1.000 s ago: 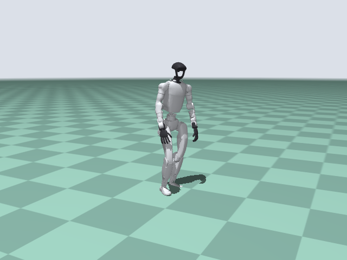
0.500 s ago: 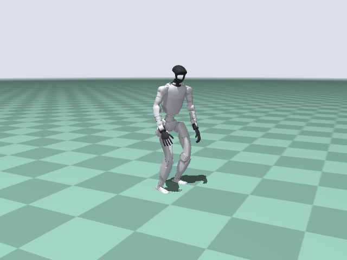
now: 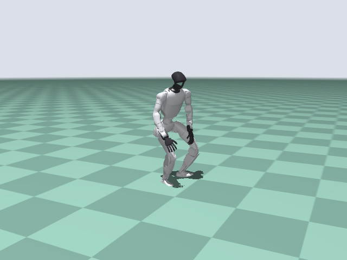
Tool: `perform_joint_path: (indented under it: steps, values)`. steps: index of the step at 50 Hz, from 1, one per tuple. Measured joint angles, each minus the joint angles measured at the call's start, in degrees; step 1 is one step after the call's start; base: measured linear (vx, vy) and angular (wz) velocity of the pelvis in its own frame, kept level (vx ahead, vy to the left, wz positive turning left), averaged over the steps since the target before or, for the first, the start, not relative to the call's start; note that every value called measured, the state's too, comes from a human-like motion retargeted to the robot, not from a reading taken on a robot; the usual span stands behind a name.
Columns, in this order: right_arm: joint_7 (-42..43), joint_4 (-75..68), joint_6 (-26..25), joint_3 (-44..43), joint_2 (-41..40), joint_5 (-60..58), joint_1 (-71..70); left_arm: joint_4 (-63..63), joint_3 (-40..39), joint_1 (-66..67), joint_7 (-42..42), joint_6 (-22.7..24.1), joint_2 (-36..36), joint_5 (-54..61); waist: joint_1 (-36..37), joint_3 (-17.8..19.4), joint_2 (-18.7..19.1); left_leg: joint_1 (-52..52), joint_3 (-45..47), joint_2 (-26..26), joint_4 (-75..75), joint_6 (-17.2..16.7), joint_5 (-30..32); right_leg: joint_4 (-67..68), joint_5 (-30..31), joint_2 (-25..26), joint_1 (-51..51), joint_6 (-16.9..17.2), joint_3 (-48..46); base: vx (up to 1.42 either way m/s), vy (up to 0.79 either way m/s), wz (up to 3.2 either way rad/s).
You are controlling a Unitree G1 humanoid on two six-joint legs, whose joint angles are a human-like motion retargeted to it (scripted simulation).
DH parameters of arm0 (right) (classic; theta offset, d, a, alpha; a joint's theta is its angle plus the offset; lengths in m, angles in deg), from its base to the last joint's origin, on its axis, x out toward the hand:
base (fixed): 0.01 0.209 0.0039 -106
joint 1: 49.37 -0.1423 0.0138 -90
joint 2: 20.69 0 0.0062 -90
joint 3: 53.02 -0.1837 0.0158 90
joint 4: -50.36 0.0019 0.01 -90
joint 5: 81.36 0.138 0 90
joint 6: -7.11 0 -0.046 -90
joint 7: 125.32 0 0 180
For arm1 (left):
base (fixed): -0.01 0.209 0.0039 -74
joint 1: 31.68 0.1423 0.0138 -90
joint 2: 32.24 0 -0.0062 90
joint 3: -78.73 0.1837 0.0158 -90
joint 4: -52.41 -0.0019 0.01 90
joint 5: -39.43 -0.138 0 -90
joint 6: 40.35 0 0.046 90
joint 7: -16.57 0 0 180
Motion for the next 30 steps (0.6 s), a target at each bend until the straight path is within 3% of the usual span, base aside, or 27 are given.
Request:
perform_joint_path:
  steps: [30]
  values:
    - [5.2,0.6,0.9,-5.4,3.3,5.6,-7.9,21.8,1.6,9.8,2.5,2.8,-8.0,-3.8,3.6,1.0,2.9,-18.1,-4.5,-1.0,21.4,3.3,0.0,18.6,-8.5,-2.5,-13.4,-2.8,0.9,-0.03,0.01,0.05]
